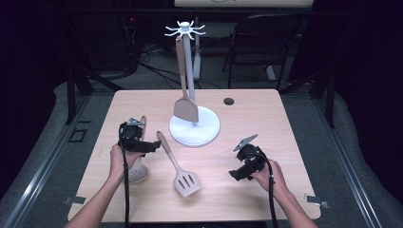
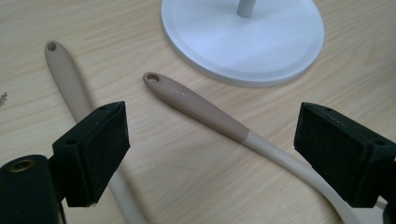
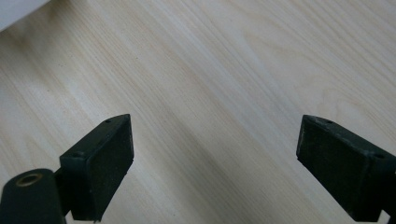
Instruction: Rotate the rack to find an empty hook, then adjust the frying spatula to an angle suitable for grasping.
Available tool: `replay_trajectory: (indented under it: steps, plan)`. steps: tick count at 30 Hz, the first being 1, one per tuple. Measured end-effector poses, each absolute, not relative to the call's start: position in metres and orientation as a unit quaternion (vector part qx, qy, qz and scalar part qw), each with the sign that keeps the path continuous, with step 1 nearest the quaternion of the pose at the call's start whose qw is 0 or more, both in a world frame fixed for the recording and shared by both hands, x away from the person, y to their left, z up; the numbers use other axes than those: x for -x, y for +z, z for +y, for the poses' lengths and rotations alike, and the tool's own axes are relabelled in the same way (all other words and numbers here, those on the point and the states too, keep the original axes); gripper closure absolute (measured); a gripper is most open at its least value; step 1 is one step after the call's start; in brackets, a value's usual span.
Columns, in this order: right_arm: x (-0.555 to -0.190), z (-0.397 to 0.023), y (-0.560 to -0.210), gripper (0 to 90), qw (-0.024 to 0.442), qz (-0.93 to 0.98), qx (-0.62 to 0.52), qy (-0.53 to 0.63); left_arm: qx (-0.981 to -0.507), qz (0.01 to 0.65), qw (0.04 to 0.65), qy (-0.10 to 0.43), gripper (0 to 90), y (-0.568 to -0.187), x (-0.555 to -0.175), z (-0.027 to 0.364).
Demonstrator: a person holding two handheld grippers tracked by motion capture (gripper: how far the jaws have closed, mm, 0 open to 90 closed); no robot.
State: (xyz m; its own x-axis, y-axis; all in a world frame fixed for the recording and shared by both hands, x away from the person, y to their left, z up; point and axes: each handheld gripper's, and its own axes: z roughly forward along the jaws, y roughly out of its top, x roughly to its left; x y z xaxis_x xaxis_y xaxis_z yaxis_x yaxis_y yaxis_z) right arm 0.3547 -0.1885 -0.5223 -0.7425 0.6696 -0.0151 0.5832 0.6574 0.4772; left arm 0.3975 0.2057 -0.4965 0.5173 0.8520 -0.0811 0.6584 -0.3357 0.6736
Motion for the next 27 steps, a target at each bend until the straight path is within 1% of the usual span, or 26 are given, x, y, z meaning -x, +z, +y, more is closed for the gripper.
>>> replay_trajectory:
  steps: [10,16,19,20,21,24,26,27]
  plan:
    - [-0.354,-0.185,-0.523,11.2,0.099,0.908,-0.34,0.223,-0.797,0.481,0.337,0.14,10.1,-0.5,-0.395,0.211]
    - [-0.354,-0.183,-0.521,14.9,0.106,0.907,-0.337,0.229,-0.787,0.494,0.343,0.135,8.2,-0.501,-0.396,0.216]
    - [-0.352,-0.178,-0.52,19.9,0.11,0.904,-0.34,0.234,-0.784,0.5,0.343,0.132,7.7,-0.502,-0.397,0.217]
    - [-0.351,-0.176,-0.519,22.6,0.108,0.906,-0.335,0.236,-0.783,0.501,0.344,0.132,7.6,-0.503,-0.397,0.217]
    - [-0.349,-0.173,-0.517,27.3,0.109,0.906,-0.331,0.238,-0.781,0.504,0.344,0.132,7.6,-0.503,-0.397,0.217]
    - [-0.345,-0.164,-0.514,46.5,0.102,0.9,-0.334,0.262,-0.778,0.51,0.345,0.127,7.6,-0.504,-0.397,0.217]
    - [-0.342,-0.156,-0.512,69.2,0.101,0.903,-0.317,0.272,-0.777,0.509,0.345,0.133,9.0,-0.504,-0.397,0.217]
    - [-0.34,-0.152,-0.51,78.7,0.1,0.903,-0.31,0.28,-0.774,0.51,0.349,0.137,11.9,-0.503,-0.396,0.217]
